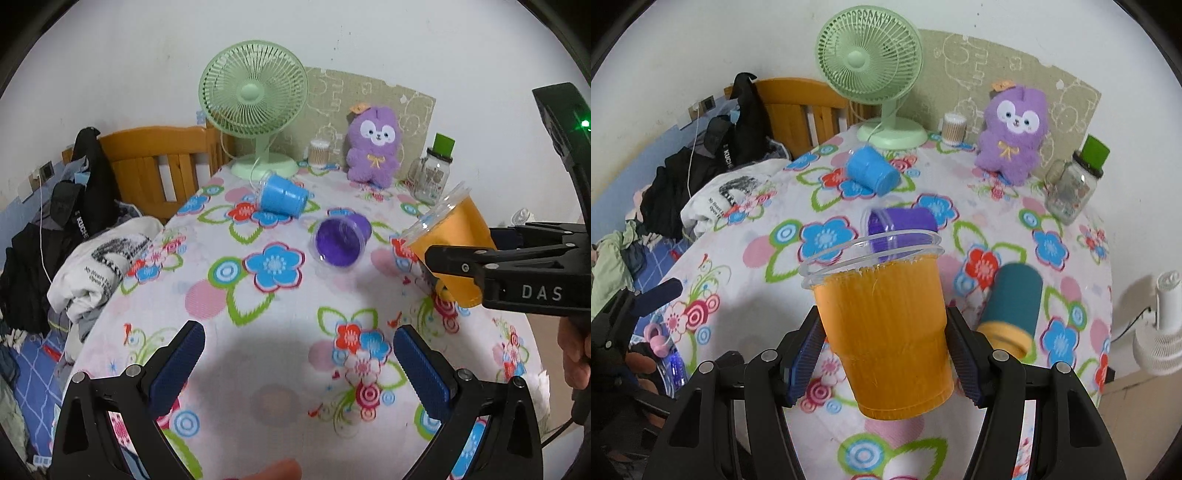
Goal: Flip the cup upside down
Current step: 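Carry the orange cup with the right gripper toward the left gripper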
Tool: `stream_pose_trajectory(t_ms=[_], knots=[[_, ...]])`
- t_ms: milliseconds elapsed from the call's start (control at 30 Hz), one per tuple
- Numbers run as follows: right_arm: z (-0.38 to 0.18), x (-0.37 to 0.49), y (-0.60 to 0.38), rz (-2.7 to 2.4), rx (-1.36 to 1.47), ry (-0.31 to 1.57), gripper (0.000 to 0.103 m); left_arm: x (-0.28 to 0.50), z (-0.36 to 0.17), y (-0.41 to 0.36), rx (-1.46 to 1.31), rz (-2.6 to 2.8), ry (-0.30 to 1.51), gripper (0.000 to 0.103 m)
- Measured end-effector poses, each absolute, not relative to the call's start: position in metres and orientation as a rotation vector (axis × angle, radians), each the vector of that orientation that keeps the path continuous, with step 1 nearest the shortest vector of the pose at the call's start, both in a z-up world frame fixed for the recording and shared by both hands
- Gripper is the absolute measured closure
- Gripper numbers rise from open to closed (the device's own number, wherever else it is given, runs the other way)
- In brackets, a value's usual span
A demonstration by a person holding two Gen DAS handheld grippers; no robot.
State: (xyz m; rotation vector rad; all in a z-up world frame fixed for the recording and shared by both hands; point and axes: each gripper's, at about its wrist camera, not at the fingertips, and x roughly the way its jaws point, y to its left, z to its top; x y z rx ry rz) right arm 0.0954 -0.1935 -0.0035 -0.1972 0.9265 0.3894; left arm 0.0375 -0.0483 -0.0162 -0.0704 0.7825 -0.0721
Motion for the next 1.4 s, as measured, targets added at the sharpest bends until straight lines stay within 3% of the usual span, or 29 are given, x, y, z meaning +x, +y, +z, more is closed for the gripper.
stream_pose_trajectory(t_ms=[867, 1400], knots=[[-0.091, 0.07, -0.191, 0.296, 0.032, 1.105, 0.036, 0.0, -0.049, -0.048, -0.071, -0.076, 0.844, 0.0], [-0.101, 0.075, -0.197, 0.274, 0.083, 1.125, 0.033, -0.006, -0.058, -0.059, -0.058, -0.09, 0.861, 0.0]])
